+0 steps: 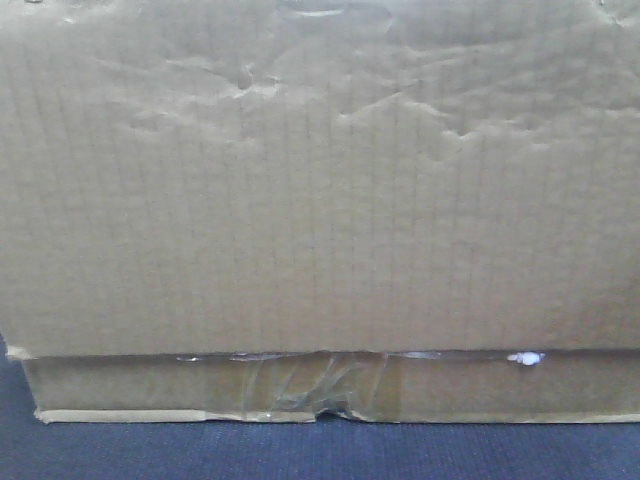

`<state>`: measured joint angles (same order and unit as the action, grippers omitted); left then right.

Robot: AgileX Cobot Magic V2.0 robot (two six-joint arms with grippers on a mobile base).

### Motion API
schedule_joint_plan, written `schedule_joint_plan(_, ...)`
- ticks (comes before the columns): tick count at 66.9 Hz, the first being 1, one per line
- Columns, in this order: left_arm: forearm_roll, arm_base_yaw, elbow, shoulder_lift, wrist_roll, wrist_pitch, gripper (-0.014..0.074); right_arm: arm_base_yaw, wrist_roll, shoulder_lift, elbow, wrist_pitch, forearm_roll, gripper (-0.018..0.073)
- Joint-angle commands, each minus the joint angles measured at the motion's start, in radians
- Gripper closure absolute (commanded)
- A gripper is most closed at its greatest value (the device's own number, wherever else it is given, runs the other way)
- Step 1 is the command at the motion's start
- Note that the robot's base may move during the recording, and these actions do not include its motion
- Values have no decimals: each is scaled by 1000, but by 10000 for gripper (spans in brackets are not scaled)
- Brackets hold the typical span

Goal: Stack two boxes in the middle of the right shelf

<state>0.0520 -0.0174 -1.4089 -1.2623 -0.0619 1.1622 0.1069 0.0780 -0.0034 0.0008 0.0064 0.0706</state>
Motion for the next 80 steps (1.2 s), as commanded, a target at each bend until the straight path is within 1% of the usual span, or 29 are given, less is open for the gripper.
schedule_joint_plan(1, -20, 19, -76, -88, -47, 59, 707, 3, 2, 3, -1, -23, -8, 727)
schedule_joint_plan(9, -126, 99, -147, -180, -119, 59, 707, 3, 2, 3, -1, -23, -8, 727)
schedule_joint_plan(12, -147, 141, -158, -210, -129, 59, 707, 3, 2, 3, -1, -23, -8, 727)
schedule_joint_plan(20, -134, 229, -160, -251, -141, 59, 707, 3, 2, 3, -1, -23, -8, 727)
schedule_joint_plan(24, -116, 253, -160, -267, -146, 59, 707, 3, 2, 3, -1, -23, -8, 727)
schedule_joint_plan(35, -45, 252, -160, -291, -146, 59, 705, 3, 2, 3, -1, -23, -8, 727)
schedule_joint_plan(39, -39, 249, -160, -291, -146, 59, 669, 3, 2, 3, -1, -23, -8, 727)
schedule_joint_plan(42, -44, 249, -160, -291, -146, 59, 614, 3, 2, 3, -1, -23, -8, 727)
schedule_joint_plan(49, -52, 249, -160, -291, -146, 59, 397, 3, 2, 3, -1, -23, -8, 727)
schedule_joint_plan(50, -52, 249, -160, -291, -146, 59, 350, 3, 2, 3, -1, -23, -8, 727)
schedule_joint_plan(53, -52, 249, -160, -291, -146, 59, 265, 3, 2, 3, -1, -23, -8, 727)
schedule_joint_plan(58, -81, 249, -160, -293, -146, 59, 166, 3, 2, 3, -1, -23, -8, 727)
schedule_joint_plan(61, -99, 249, -158, -298, -146, 59, 155, 3, 2, 3, -1, -23, -8, 727)
schedule_joint_plan(66, -105, 249, -156, -316, -146, 59, 157, 3, 2, 3, -1, -23, -8, 727)
schedule_joint_plan(73, -52, 249, -154, -357, -146, 59, 183, 3, 2, 3, -1, -23, -8, 727)
schedule_joint_plan(80, -68, 249, -154, -401, -146, 59, 198, 3, 2, 3, -1, -23, -8, 727)
